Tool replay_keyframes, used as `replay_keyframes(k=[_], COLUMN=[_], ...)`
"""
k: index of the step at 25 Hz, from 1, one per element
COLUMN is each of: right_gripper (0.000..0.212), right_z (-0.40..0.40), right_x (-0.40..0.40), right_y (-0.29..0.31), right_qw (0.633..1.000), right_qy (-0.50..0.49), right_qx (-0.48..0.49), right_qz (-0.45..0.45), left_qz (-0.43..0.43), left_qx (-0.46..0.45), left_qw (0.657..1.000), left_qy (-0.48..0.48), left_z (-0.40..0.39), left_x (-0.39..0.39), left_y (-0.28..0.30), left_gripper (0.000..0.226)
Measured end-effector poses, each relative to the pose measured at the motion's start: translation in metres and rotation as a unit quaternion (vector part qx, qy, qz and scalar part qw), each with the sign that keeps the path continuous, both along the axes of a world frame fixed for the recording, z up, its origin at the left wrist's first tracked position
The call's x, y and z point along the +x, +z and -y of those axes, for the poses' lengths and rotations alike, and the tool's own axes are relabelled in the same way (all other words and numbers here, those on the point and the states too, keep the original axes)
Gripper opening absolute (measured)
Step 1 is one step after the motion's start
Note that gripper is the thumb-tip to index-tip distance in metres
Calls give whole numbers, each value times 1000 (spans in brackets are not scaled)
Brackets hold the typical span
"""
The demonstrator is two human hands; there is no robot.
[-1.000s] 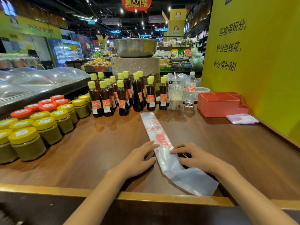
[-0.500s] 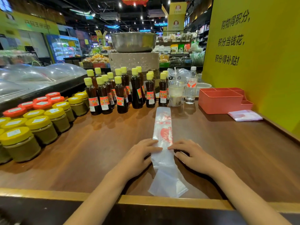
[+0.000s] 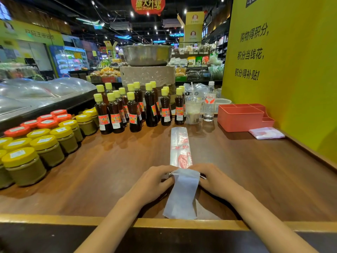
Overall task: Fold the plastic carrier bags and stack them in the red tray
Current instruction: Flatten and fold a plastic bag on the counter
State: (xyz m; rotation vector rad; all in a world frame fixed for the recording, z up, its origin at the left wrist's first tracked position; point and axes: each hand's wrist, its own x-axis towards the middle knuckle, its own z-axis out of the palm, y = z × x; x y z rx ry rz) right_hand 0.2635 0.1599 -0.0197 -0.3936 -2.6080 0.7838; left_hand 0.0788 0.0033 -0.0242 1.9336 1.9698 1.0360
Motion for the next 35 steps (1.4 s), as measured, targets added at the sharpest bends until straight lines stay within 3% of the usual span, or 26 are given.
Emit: replay_keyframes(k=[3, 6, 12, 15, 18, 24, 27, 33, 35], right_gripper=[21, 18, 40, 27, 5, 30, 36, 34, 46], right_z=[5, 12, 10, 7, 7, 19, 19, -19, -24], right_x=[6, 7, -2, -5, -5, -7, -11, -44, -52], right_y=[6, 13, 7, 2, 2, 7, 8, 4, 2], right_qw=[997, 986, 968, 982, 998, 990, 987, 984, 980], right_qy=[2, 14, -53, -70, -62, -24, 1, -39, -49], right_qx=[-81, -163, -229, -167, -28, 128, 153, 102, 108], right_qz=[-4, -38, -87, -49, 9, 45, 44, 144, 161], left_qz=[-3, 70, 127, 128, 13, -26, -4, 19, 21], left_qx=[12, 26, 54, 32, 9, -14, -22, -20, -20], left_qw=[999, 997, 986, 980, 985, 990, 992, 992, 992], left_qy=[44, 27, 98, 152, 169, 141, 122, 119, 121], left_z=[1, 2, -7, -12, -15, -15, -11, -10, -9], left_x=[-4, -2, 1, 0, -6, -13, -13, -12, -12], left_y=[-2, 1, 1, -1, -9, -15, -15, -15, -15], left_gripper=[23, 18, 24, 25, 15, 26, 31, 32, 29])
